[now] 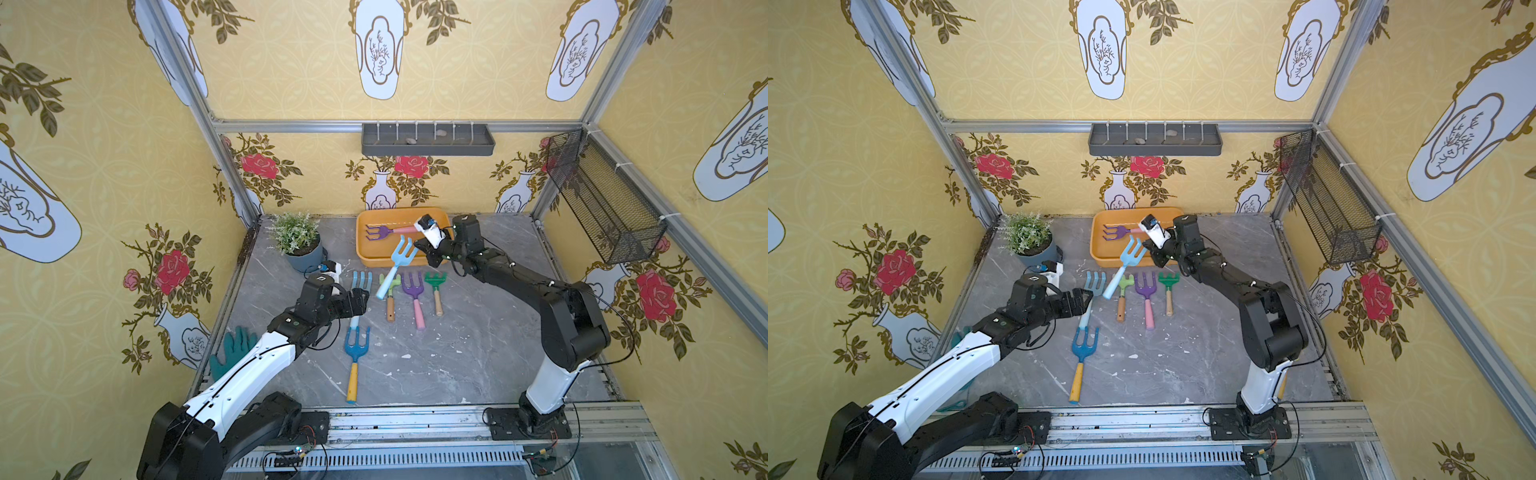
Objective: Take the hand rake out of the storage box
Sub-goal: Pick up the rake from the storage box, then place the rake at the center of the board.
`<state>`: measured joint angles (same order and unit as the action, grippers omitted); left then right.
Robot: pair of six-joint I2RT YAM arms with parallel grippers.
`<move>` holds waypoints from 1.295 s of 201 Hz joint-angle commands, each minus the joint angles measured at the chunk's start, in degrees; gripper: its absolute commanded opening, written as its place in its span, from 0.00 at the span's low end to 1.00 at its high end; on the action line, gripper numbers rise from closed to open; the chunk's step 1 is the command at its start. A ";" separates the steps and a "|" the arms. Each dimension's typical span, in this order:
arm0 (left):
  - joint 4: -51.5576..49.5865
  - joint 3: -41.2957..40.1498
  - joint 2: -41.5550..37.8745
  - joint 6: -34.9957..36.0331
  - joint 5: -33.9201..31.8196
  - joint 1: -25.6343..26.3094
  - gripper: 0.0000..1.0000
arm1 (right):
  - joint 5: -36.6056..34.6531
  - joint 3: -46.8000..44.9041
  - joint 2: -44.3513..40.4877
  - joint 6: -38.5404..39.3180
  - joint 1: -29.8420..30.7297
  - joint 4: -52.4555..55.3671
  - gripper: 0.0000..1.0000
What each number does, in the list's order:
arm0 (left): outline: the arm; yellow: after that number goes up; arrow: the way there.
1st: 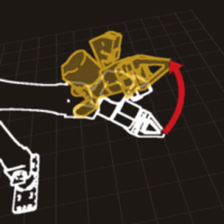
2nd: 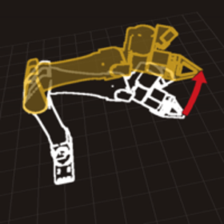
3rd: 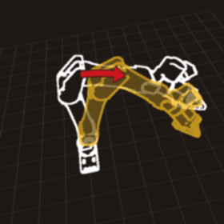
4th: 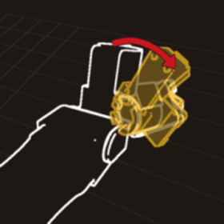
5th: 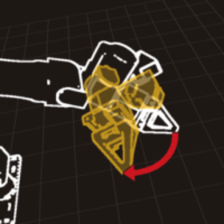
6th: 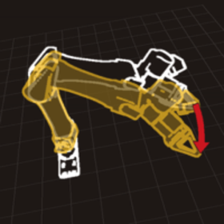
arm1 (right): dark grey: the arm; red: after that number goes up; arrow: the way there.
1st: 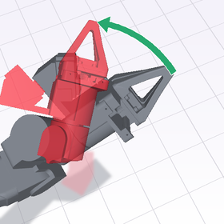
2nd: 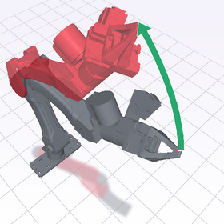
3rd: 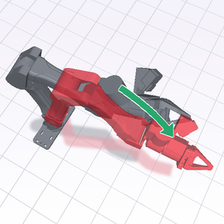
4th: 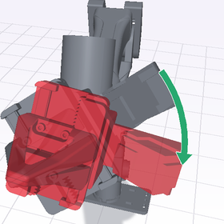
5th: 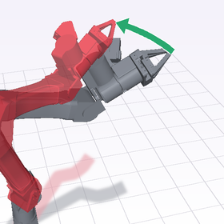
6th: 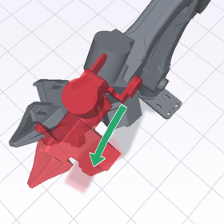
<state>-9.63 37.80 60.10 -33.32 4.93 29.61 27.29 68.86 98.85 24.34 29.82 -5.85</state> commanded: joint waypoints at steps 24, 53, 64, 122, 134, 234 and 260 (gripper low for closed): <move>2.09 -2.04 -1.99 -0.96 -4.76 12.21 0.86 | 6.79 -7.52 -8.45 0.63 6.02 7.76 0.00; 2.60 -4.69 -1.79 -3.25 -10.33 23.03 0.77 | 0.08 -7.60 -10.09 -3.54 11.14 11.29 0.00; 2.55 -5.15 -1.08 -4.40 -12.74 26.64 0.74 | -1.28 -7.84 -10.65 -4.58 12.73 12.31 0.00; -2.80 -5.52 1.57 -13.35 -20.35 33.30 0.29 | -2.85 -15.36 -17.32 -7.79 17.41 9.46 0.00; -3.11 -5.68 1.34 -14.58 -21.79 35.02 0.22 | -2.94 -16.62 -18.39 -8.48 17.72 9.10 0.00; -12.17 -0.73 16.75 -45.64 -29.41 49.97 0.05 | -23.53 -34.54 -43.22 -25.06 15.96 0.57 0.97; -11.74 2.64 23.74 -46.40 -27.31 50.11 0.07 | -25.34 -37.23 -48.79 -30.09 10.93 2.51 0.98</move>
<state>-21.61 38.15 79.42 -75.00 -23.27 79.53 7.70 33.28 53.41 1.19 44.05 -3.07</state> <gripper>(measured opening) 0.227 0.976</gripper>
